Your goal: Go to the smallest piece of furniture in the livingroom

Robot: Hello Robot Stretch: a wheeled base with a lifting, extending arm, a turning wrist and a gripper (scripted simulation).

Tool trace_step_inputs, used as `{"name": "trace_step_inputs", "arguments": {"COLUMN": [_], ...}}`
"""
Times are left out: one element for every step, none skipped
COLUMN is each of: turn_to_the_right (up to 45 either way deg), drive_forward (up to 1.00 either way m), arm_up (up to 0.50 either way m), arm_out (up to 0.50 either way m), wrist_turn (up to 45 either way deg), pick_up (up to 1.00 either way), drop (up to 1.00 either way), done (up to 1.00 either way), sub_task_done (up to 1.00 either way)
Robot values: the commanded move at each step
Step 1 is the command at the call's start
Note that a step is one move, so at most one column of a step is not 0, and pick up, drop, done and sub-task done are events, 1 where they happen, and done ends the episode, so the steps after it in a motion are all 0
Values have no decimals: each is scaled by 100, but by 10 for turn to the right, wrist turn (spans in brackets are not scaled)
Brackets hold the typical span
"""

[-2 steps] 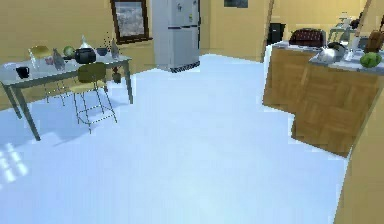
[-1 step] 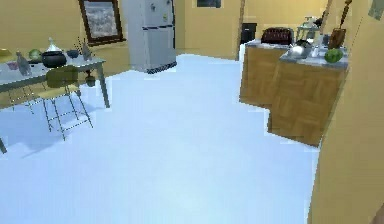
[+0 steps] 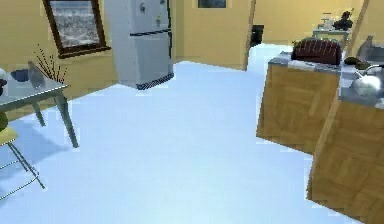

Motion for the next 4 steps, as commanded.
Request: {"name": "trace_step_inputs", "arguments": {"turn_to_the_right": [0, 0, 120, 0], "drive_forward": [100, 100, 0, 20], "arm_up": [0, 0, 0, 0], "arm_out": [0, 0, 0, 0], "wrist_turn": [0, 0, 0, 0], "pick_up": [0, 0, 0, 0], "drop": [0, 0, 0, 0], "done": [0, 0, 0, 0], "sub_task_done": [0, 0, 0, 0]}}
